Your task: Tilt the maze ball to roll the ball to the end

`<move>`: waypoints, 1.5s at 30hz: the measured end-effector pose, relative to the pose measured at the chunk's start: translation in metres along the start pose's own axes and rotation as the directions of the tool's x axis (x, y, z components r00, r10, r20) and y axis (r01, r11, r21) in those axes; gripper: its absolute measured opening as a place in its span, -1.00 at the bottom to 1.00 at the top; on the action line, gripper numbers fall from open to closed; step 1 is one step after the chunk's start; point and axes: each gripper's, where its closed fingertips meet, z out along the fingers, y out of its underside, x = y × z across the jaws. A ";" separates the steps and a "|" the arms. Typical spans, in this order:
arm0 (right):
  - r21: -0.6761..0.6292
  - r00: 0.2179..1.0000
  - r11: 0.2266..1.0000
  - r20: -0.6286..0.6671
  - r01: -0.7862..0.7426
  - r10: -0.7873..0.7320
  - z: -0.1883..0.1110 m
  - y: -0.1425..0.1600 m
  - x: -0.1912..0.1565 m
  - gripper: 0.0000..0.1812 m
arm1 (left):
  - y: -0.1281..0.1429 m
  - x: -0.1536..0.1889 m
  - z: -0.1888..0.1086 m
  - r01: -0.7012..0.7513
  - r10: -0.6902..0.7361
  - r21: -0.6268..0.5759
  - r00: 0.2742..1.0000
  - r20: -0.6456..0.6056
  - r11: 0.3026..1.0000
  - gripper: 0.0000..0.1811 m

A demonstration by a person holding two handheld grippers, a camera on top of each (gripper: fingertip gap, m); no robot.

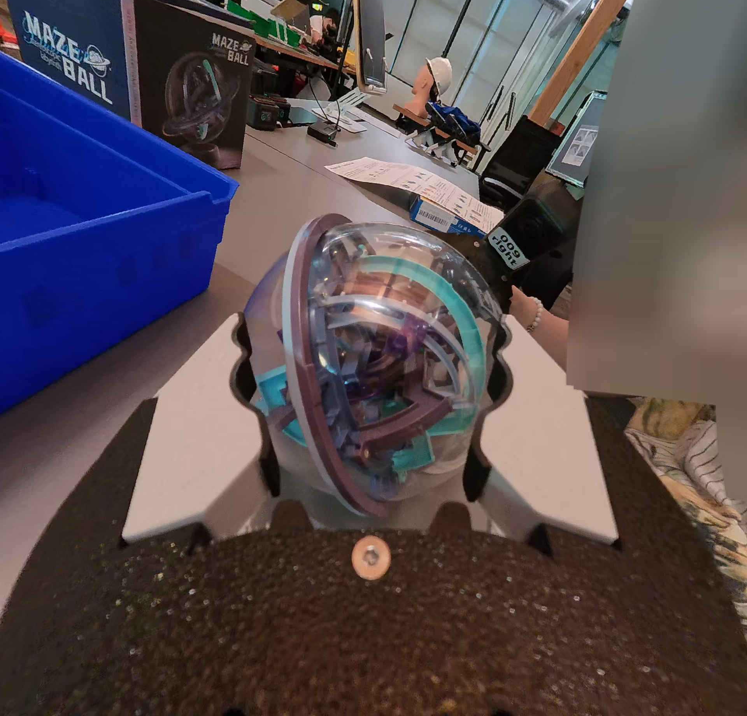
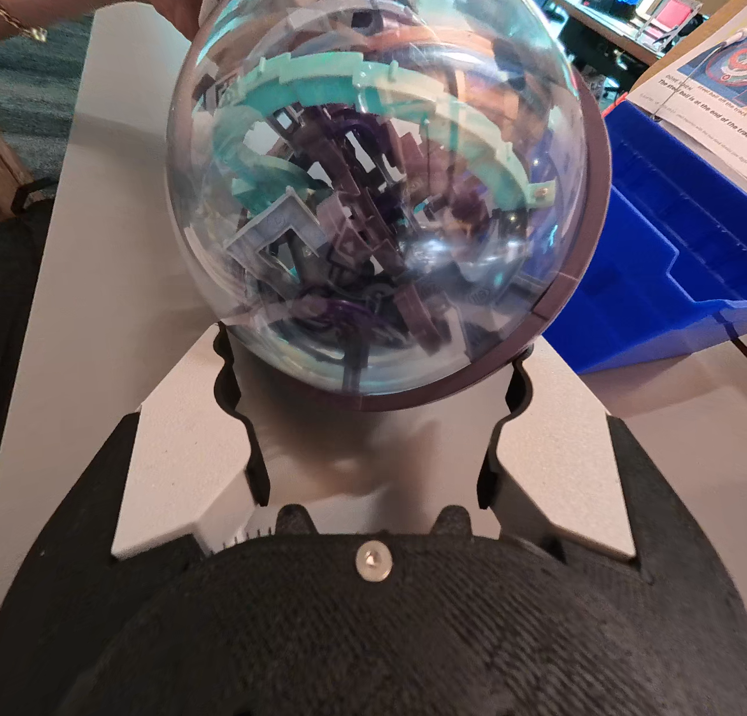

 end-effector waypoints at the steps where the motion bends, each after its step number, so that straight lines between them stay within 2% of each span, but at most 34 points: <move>1: 0.005 1.000 1.000 0.007 -0.002 0.002 -0.001 0.000 0.000 0.48 | 0.000 0.000 0.000 0.012 -0.012 -0.004 1.000 -0.003 1.000 0.28; 8: 0.041 0.999 0.999 0.036 -0.026 0.025 -0.003 -0.003 0.005 0.49 | -0.002 -0.008 0.004 0.106 -0.106 -0.010 0.994 0.010 0.994 0.28; 16: 0.025 0.982 0.986 0.101 -0.163 0.159 0.000 -0.002 0.012 0.49 | -0.011 -0.023 0.007 0.209 -0.210 0.031 0.976 0.062 0.978 0.22; 31: 0.017 0.970 0.978 0.126 -0.210 0.206 0.004 -0.003 0.015 0.48 | -0.015 -0.030 0.005 0.224 -0.230 0.083 0.970 0.075 0.971 0.20; 45: 0.020 0.989 0.992 0.091 -0.123 0.120 0.004 -0.003 0.010 0.48 | -0.012 -0.019 0.000 0.134 -0.141 0.078 0.987 0.079 0.988 0.19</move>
